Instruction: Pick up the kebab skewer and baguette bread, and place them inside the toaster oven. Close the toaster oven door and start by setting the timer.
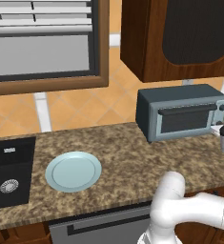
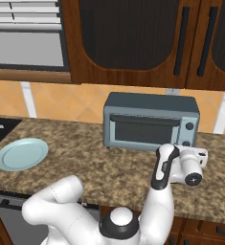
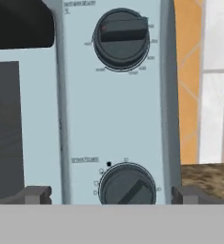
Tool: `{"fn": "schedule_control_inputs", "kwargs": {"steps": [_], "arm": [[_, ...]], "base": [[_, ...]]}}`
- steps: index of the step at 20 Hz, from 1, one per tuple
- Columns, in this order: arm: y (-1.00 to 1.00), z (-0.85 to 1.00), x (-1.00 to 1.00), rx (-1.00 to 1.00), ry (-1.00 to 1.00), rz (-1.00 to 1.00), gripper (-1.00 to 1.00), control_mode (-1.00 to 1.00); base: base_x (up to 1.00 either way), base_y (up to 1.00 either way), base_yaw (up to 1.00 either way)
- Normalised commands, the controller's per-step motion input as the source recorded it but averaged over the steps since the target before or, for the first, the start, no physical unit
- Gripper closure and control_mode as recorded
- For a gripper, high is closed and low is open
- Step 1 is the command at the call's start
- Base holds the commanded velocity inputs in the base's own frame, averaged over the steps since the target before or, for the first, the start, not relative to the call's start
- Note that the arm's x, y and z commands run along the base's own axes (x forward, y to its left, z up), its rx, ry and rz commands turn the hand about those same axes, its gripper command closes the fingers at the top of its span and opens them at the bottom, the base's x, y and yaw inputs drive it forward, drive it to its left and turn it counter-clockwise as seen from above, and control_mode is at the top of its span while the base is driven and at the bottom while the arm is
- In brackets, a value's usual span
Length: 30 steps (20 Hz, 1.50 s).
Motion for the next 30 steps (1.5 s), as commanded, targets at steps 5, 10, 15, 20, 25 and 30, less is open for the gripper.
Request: {"fn": "schedule_control_inputs", "kwargs": {"steps": [5,10,15,20,25,30], "arm": [[-0.01,-0.03,0.02,0.00,0.00,0.00,-1.00,-1.00],[-0.02,-0.01,0.14,0.00,0.00,0.00,-1.00,-1.00],[-0.11,0.00,0.04,0.00,0.00,0.00,-1.00,-1.00],[-0.01,0.00,0.00,0.00,0.00,0.00,-1.00,-1.00],[0.00,0.00,0.00,0.00,0.00,0.00,-1.00,-1.00],[0.00,0.00,0.00,0.00,0.00,0.00,1.00,-1.00]], "base": [[0.00,0.00,0.00],[0.00,0.00,0.00],[0.00,0.00,0.00],[0.00,0.00,0.00],[0.00,0.00,0.00],[0.00,0.00,0.00]]}}
